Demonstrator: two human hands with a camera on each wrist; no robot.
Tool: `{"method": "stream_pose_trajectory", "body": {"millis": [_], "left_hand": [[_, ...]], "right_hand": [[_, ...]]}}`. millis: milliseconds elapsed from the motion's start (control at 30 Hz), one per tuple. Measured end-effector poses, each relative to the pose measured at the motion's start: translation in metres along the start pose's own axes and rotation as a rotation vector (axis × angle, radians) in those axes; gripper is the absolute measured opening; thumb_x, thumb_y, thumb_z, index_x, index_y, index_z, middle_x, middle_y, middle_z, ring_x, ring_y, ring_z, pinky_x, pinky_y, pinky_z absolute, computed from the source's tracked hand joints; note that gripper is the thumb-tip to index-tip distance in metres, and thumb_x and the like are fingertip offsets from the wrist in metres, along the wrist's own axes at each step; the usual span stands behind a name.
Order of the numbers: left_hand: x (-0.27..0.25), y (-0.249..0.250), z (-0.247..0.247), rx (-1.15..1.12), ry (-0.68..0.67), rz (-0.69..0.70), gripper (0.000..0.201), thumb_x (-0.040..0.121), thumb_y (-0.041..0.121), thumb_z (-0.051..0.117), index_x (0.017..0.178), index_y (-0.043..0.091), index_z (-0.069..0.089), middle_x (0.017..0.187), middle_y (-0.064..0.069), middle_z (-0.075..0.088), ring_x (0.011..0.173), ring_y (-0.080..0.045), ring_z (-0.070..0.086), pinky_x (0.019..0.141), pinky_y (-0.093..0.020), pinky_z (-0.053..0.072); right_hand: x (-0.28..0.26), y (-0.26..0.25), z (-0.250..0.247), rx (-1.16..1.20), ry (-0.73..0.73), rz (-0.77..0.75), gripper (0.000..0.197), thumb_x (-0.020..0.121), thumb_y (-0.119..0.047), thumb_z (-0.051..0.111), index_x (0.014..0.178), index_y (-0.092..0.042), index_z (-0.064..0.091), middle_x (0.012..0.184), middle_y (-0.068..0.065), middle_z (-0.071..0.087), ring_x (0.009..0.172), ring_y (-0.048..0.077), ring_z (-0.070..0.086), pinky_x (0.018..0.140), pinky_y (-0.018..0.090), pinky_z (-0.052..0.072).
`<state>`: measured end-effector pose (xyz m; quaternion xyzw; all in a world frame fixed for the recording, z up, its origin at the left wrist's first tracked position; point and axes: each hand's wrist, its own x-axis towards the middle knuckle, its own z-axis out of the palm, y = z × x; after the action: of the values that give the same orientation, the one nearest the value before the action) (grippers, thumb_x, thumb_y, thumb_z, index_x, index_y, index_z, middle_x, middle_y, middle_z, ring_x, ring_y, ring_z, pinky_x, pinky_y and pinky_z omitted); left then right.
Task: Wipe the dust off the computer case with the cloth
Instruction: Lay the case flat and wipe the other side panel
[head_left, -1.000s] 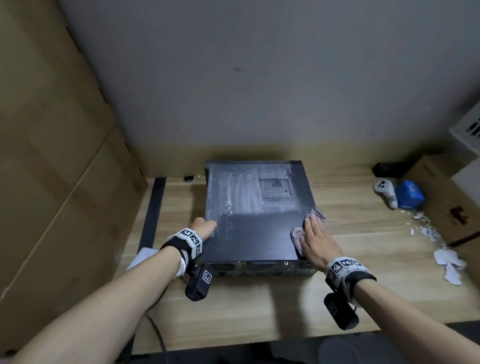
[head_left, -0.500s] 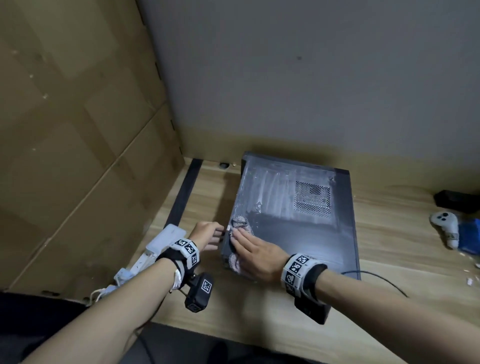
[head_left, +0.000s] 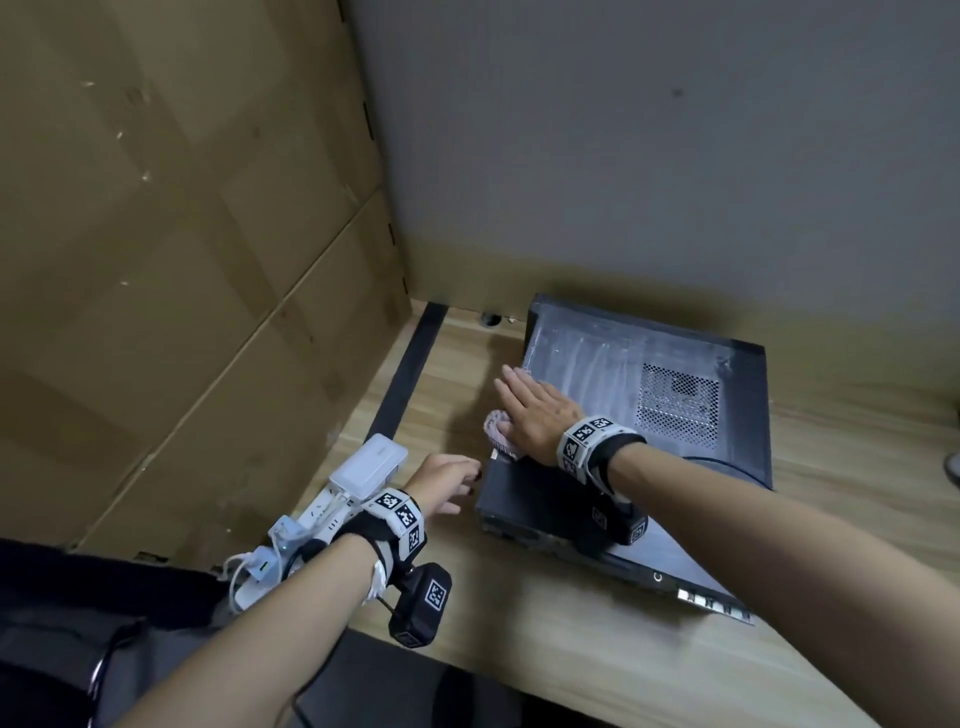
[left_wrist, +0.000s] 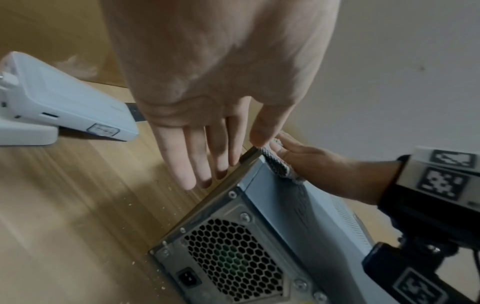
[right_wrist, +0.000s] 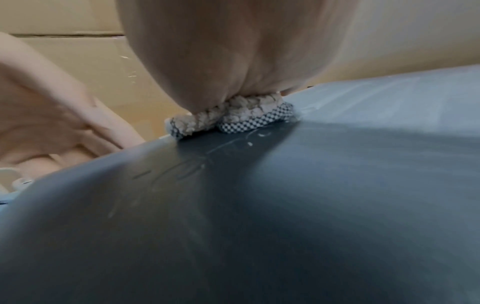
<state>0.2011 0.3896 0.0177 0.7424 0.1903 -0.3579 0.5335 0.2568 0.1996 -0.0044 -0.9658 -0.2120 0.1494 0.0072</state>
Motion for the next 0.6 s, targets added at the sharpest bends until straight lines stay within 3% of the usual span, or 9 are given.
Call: {"method": "stream_pose_trajectory", "body": {"millis": [100,200,300,400,500,600], "left_hand": [[-0.003,0.006,0.005,0.08,-0.002,0.054,0.028,0.091,0.019,0.058,0.118,0.016,0.064,0.097,-0.002,0.062,0.093,-0.014,0.057,0.073,-0.028,0.052],[-0.006,0.007,0.006,0.134,-0.014,0.089,0.031,0.089,0.016,0.058,0.119,0.021,0.062,0.102,-0.002,0.061,0.1,-0.015,0.056,0.073,-0.027,0.053],[-0.006,0.005,0.003,0.12,-0.039,0.085,0.025,0.088,0.011,0.053,0.107,0.024,0.062,0.096,-0.003,0.059,0.094,-0.016,0.053,0.076,-0.03,0.053],[-0.003,0.002,0.002,0.107,-0.05,0.097,0.027,0.087,0.009,0.053,0.107,0.021,0.066,0.087,-0.003,0.06,0.086,-0.016,0.053,0.071,-0.029,0.052],[0.0,-0.001,0.001,0.062,-0.04,0.11,0.025,0.088,0.007,0.051,0.102,0.018,0.067,0.086,-0.004,0.063,0.083,-0.019,0.054,0.07,-0.028,0.051],[0.004,0.002,0.001,0.026,-0.057,0.102,0.019,0.091,0.007,0.049,0.091,0.015,0.065,0.084,-0.005,0.062,0.078,-0.02,0.056,0.069,-0.027,0.049]], "right_hand": [[-0.002,-0.002,0.005,0.046,0.019,0.062,0.067,0.104,-0.046,0.019,0.158,-0.01,0.0,0.165,0.009,-0.008,0.153,0.023,-0.004,0.124,0.042,0.011],[-0.017,-0.011,0.011,0.054,0.033,0.075,0.068,0.104,-0.044,0.021,0.157,-0.01,-0.003,0.165,0.009,-0.01,0.153,0.023,-0.005,0.124,0.042,0.012],[-0.04,-0.023,0.018,0.036,0.047,0.089,0.069,0.102,-0.046,0.014,0.157,-0.009,-0.004,0.165,0.01,-0.009,0.153,0.024,-0.003,0.124,0.042,0.014],[-0.063,-0.041,0.032,0.063,0.093,0.079,0.075,0.096,-0.047,0.009,0.156,-0.002,0.012,0.164,0.017,0.007,0.152,0.029,0.01,0.121,0.044,0.023],[-0.085,-0.056,0.048,0.067,0.154,0.068,0.07,0.095,-0.041,0.031,0.149,0.003,0.034,0.157,0.023,0.031,0.145,0.034,0.032,0.113,0.044,0.038],[-0.095,-0.061,0.056,0.055,0.198,0.014,0.068,0.093,-0.038,0.036,0.146,0.003,0.039,0.153,0.023,0.037,0.142,0.033,0.038,0.113,0.042,0.039]]}}
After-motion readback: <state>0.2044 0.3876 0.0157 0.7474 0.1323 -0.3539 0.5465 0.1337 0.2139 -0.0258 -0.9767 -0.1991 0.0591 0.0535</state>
